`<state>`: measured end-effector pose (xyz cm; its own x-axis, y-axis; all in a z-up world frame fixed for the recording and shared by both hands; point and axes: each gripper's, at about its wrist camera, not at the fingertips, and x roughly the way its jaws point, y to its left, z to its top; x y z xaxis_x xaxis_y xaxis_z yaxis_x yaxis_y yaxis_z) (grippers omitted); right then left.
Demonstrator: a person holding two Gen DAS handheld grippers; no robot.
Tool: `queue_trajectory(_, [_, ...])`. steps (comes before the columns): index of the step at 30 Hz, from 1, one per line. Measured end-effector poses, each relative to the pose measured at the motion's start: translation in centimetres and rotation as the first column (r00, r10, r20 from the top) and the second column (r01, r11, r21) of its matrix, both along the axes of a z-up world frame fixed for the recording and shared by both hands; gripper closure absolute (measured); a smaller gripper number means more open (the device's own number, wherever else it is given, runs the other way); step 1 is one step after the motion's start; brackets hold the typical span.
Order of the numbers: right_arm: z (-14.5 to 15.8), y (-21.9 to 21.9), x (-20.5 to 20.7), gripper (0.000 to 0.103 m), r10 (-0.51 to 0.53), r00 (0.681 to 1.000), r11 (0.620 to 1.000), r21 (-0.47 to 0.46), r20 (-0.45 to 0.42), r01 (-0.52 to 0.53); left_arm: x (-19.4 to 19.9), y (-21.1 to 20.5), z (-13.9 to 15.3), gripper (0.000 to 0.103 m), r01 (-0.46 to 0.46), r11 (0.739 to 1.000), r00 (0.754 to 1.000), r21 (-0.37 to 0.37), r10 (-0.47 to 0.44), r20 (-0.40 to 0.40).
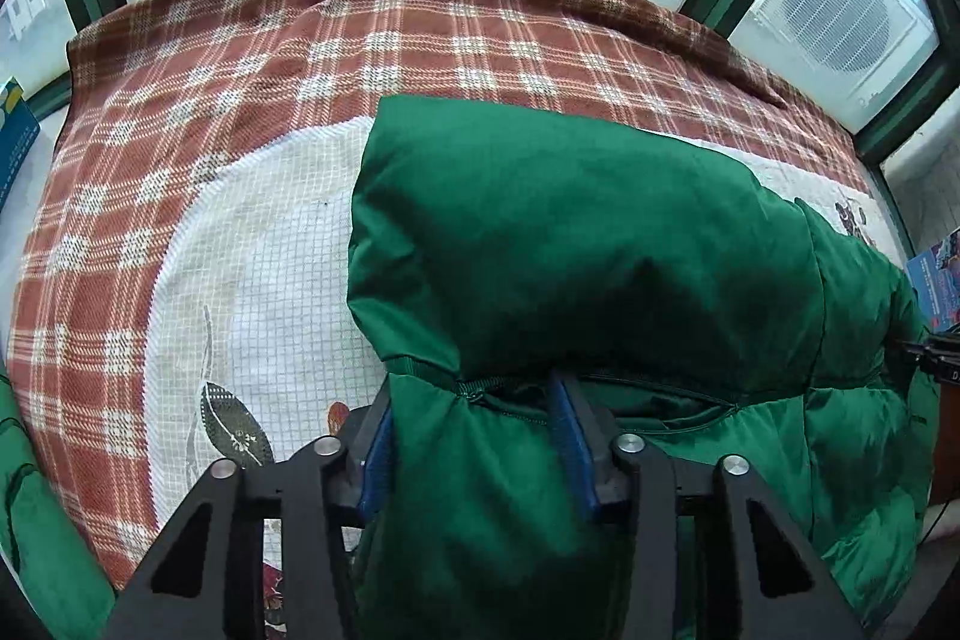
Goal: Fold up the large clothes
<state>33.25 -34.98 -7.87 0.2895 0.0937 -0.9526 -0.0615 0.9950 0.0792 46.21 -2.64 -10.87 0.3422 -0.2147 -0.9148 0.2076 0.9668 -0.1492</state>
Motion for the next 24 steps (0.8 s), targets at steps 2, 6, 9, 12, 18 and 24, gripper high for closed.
queue_trajectory(2, [3.1,1.1,1.2,0.090,0.039,0.994,0.996,-0.084,0.101,-0.030,0.4,0.0,0.8,0.081,-0.028,0.999,0.999,0.016,0.027,0.045])
queue_trajectory(6, [10.4,3.7,3.4,0.092,0.092,0.943,0.989,-0.144,0.321,-0.047,1.8,0.9,3.6,0.085,-0.106,0.993,0.983,-0.056,0.113,0.147])
queue_trajectory(9, [11.4,5.2,5.9,0.088,0.106,0.917,0.980,-0.199,0.385,-0.030,3.4,1.0,5.1,0.085,-0.135,0.989,0.965,-0.051,0.143,0.219])
queue_trajectory(12, [8.8,3.7,8.1,0.081,0.063,0.972,0.989,-0.147,0.226,-0.030,4.7,1.2,3.7,0.082,-0.160,0.987,0.976,-0.006,0.159,0.146])
queue_trajectory(18, [11.3,1.6,4.3,0.081,0.032,0.984,0.983,-0.183,0.176,0.000,2.3,2.7,5.3,0.073,-0.147,0.989,0.982,-0.031,0.150,0.118])
queue_trajectory(24, [15.4,2.3,-1.9,0.080,0.099,0.982,0.972,-0.225,0.158,-0.062,-3.7,1.8,11.2,0.063,-0.097,0.995,0.983,0.013,0.094,0.159])
